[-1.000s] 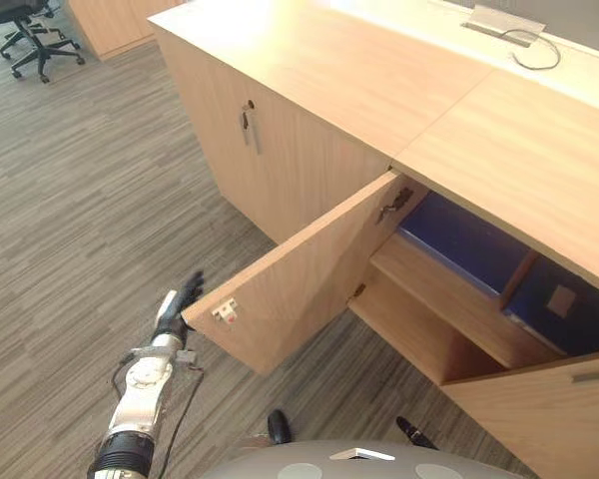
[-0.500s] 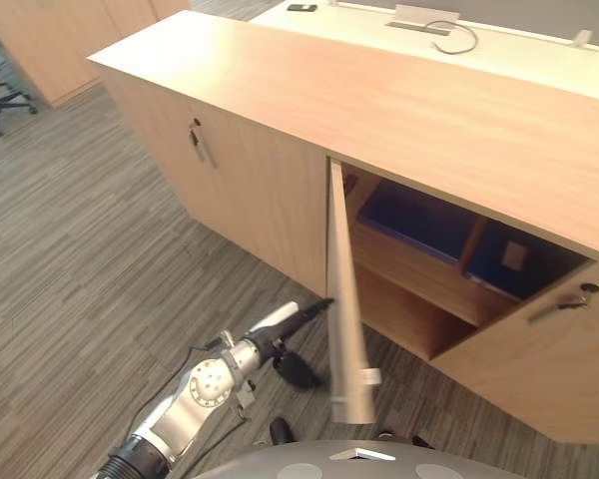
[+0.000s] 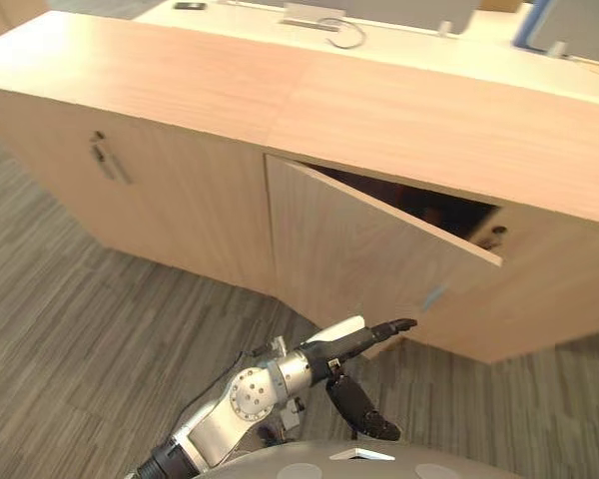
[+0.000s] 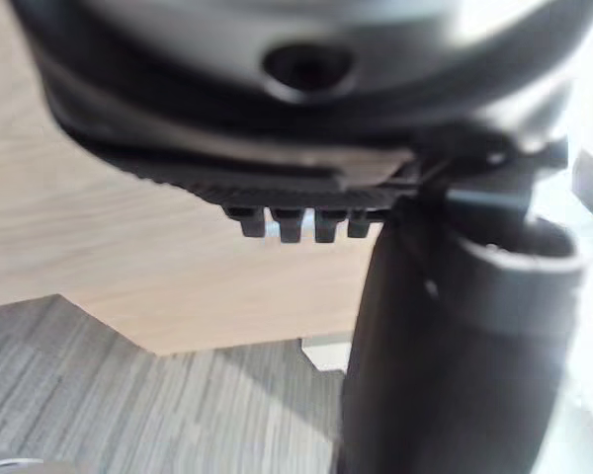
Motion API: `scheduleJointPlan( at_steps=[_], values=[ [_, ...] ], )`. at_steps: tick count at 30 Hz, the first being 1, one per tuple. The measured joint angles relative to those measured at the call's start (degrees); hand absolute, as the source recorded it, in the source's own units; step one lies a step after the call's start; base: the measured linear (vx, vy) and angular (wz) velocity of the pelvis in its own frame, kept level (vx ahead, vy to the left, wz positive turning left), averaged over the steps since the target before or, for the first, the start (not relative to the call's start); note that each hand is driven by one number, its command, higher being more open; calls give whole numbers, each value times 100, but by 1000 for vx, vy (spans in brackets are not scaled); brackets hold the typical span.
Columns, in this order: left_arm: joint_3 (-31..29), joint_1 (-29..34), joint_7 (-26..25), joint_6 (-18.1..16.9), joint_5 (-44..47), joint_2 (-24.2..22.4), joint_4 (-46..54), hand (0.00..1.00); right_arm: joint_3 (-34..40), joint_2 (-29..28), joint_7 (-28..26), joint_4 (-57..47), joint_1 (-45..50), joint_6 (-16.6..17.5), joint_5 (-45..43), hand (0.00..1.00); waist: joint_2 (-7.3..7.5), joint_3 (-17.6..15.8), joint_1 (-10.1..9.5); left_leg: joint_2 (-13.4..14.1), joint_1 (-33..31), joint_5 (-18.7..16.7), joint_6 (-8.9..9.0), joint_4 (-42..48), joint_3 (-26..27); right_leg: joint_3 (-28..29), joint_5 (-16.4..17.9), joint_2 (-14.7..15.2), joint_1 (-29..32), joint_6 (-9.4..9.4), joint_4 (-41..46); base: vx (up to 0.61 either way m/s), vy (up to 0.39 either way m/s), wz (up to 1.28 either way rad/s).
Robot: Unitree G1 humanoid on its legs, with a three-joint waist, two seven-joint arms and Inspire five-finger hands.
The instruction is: Walk over to the cabinet, pick up the folder, carry it to the office cabinet, place the folder inside the office cabinet, then close the office cabinet door
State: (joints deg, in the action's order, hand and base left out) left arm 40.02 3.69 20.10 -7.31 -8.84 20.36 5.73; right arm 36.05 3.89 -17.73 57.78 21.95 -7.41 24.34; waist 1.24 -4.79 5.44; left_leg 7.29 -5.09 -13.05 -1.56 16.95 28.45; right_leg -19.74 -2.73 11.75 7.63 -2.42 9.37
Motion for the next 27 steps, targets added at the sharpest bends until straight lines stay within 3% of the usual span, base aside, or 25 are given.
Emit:
scheduleJointPlan(
  at_steps=[1, 2, 6, 9, 11, 13, 14, 19, 21, 22, 24, 25, 26, 27],
  values=[
    [-36, -5, 1, 7, 1, -54, -1, 100, -138, -60, 0, 15, 44, -13, -4, 100, -10, -6, 6, 77, 55, -37, 28, -2, 196, -199, 125, 40, 61, 170, 277, 6, 71, -83],
    [-45, -4, 0, 16, 1, -86, -3, 100, -196, -115, 14, 23, 73, -15, -10, 100, -23, 13, 9, 156, 83, -74, 89, -4, 323, -230, 132, 14, 61, 169, 387, 32, 69, -86],
    [-84, 64, 4, 5, 182, -246, -205, 100, -201, -336, 147, 119, 92, -7, -124, 100, 69, 179, 41, 158, 208, -31, 301, -115, 833, 9, 30, -122, -112, -35, -353, 103, -21, -73],
    [-442, 173, 23, 11, 256, -527, -1231, 100, -110, -319, 343, 275, -98, -16, -242, 100, -92, 229, 118, 150, 407, 42, 407, -290, 1079, 298, -15, -263, -197, -120, -666, 79, -84, -58],
    [-1016, 293, 14, 116, 669, -805, -2159, 100, -102, -319, 467, 307, -266, -97, -383, 100, -115, 238, 118, 148, 578, 110, 483, -459, 1102, 335, 34, -317, -290, -193, -669, 39, -86, -25],
    [-2163, 334, -464, 398, 1984, -1353, -3528, 100, -73, -260, 772, 320, -607, -136, -925, 100, -120, 256, 84, 147, 755, 213, 549, -639, 1051, 285, 51, -385, -443, -215, -731, 5, -68, 7],
    [-2463, 307, -616, 459, 2240, -1442, -3819, 100, -133, -222, 831, 331, -698, -140, -931, 100, -110, 258, 72, 142, 771, 232, 554, -668, 1022, 266, 52, -393, -489, -215, -774, -34, -40, 23],
    [-4498, 117, -1298, 521, 3188, -1366, -5722, 100, -530, 3, 1169, 824, -961, -218, -1302, 100, -56, 271, -184, 161, 769, 360, 591, -741, 887, 202, 60, -492, -622, -203, -962, -44, -23, 14],
    [-5302, 147, -1513, 530, 3311, -1296, -6296, 100, -532, 17, 1220, 989, -1044, -223, -1442, 100, -41, 199, -183, 425, 728, 143, 668, -245, 884, 245, 121, -598, -713, -122, -929, -38, -23, -18],
    [-5641, 219, -1646, 534, 3227, -1198, -6491, 100, -590, 20, 1222, 1013, -1049, -224, -1476, 100, -41, 151, -218, 695, 646, -26, 682, 277, 831, 288, 192, -683, -796, -82, -895, -43, -26, -24],
    [-5912, 402, -1732, 533, 2922, -1085, -6491, 100, -632, 23, 1218, 1013, -1069, -224, -1499, 100, -23, 95, -219, 1013, 415, -126, 583, 1154, 619, 317, 330, -772, -875, -44, -775, -66, -31, -13],
    [-6071, 443, -1805, 531, 2592, -1156, -6486, 100, -632, 74, 1222, 1013, -1075, -224, -1510, 100, -66, 33, -323, 1166, 216, -109, 531, 1723, 295, 414, 468, -809, -911, -3, -682, -72, 3, -13],
    [-6127, 452, -1827, 529, 2544, -1215, -6482, 100, -635, 96, 1226, 1013, -1081, -225, -1510, 100, -75, 23, -363, 1153, 98, -77, 472, 1919, 28, 451, 491, -795, -917, 5, -640, -45, 57, -21],
    [-6157, 486, -1851, 512, 2492, -1359, -6481, 100, -714, 179, 1238, 1037, -1104, -225, -1510, 100, -62, -10, -408, 888, -84, -268, 520, 1835, -691, 550, 495, -735, -891, 10, -610, 7, 74, -21]
  ],
)
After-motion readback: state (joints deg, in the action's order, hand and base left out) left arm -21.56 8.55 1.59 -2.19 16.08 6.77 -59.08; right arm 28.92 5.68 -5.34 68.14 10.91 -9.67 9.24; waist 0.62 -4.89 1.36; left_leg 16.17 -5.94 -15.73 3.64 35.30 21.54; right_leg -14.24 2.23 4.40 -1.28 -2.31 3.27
